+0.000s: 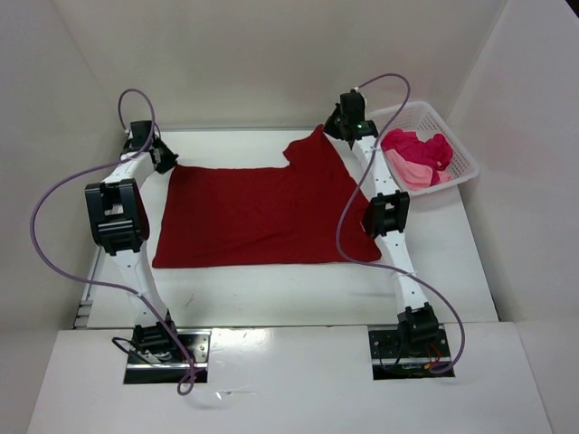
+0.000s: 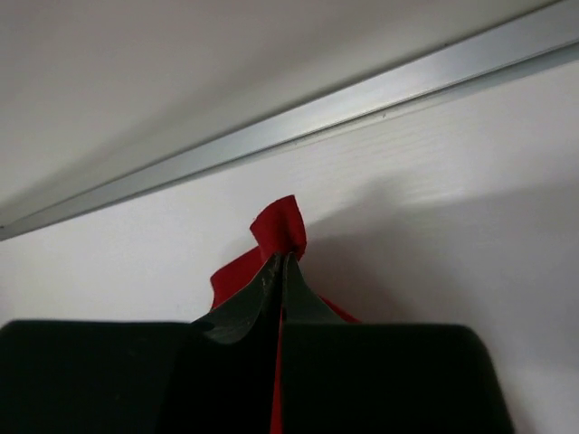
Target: Fold and stack the t-shirts
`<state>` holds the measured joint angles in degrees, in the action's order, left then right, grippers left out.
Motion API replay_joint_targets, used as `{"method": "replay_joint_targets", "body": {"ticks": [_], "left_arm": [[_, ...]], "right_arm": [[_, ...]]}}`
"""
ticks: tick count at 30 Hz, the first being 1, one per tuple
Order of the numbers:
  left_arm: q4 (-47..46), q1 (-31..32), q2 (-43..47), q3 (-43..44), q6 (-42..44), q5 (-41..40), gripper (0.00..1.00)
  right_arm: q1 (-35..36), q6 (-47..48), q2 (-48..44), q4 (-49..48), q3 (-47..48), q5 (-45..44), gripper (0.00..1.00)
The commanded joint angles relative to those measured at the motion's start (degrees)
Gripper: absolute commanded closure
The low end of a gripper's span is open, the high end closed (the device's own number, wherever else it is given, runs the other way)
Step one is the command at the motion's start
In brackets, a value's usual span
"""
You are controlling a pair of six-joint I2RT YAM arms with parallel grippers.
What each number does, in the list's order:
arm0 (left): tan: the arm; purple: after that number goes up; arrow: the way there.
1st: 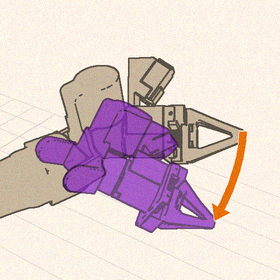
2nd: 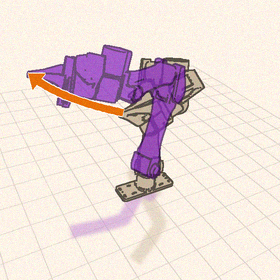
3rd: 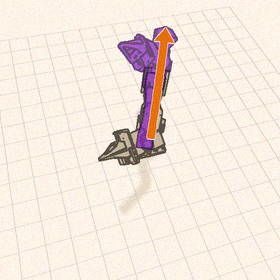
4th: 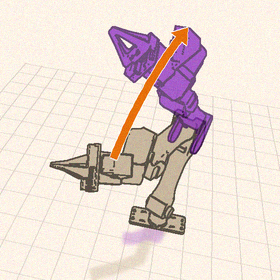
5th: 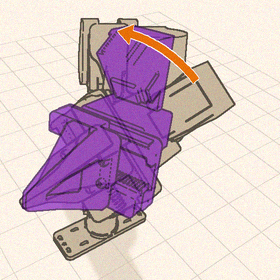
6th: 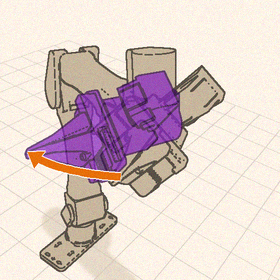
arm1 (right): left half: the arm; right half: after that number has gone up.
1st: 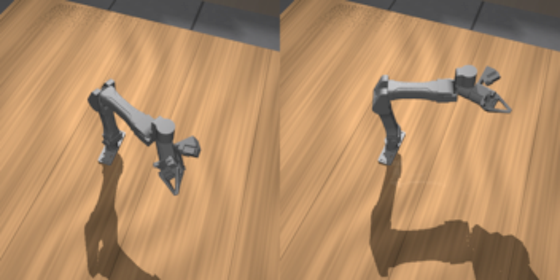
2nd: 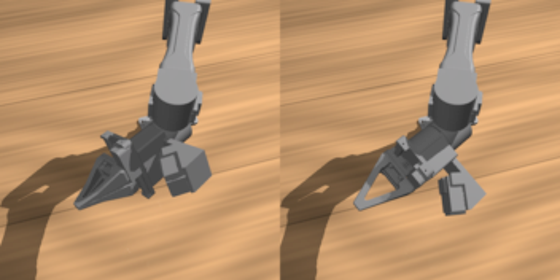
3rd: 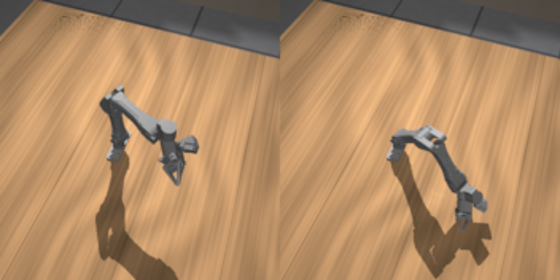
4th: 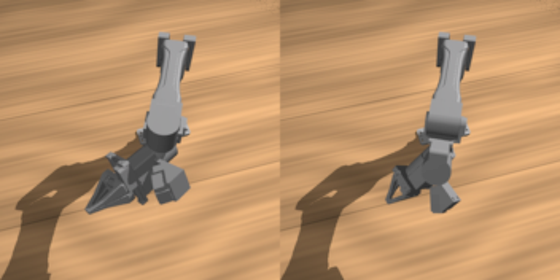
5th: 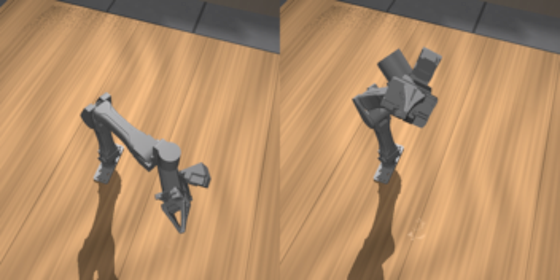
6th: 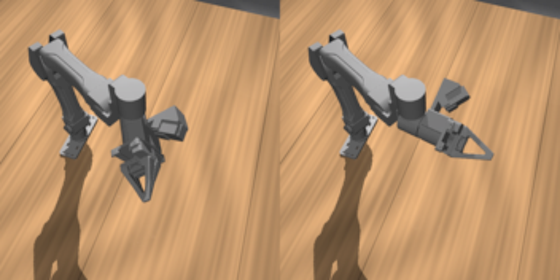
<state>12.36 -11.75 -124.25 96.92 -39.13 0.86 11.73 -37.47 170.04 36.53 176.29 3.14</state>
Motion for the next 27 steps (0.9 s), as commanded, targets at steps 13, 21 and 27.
{"method": "replay_joint_targets", "body": {"ticks": [13, 21, 27], "left_arm": [[-4.01, -0.29, 12.89, -11.32, 0.81, 4.32, 1.0], [-4.01, -0.29, 14.03, -12.02, 0.2, 6.34, 1.0], [-4.01, -0.29, 15.69, -13.16, 1.52, 5.73, 1.0]], "right_arm": [[3.22, 8.12, -22.1, 26.65, -4.53, -3.93, 0.99], [2.42, 9.5, -48.92, -1.65, -56.76, -2.77, 1.0], [1.37, 11.11, -49.63, -6.55, -65.0, -1.55, 1.0]]}}
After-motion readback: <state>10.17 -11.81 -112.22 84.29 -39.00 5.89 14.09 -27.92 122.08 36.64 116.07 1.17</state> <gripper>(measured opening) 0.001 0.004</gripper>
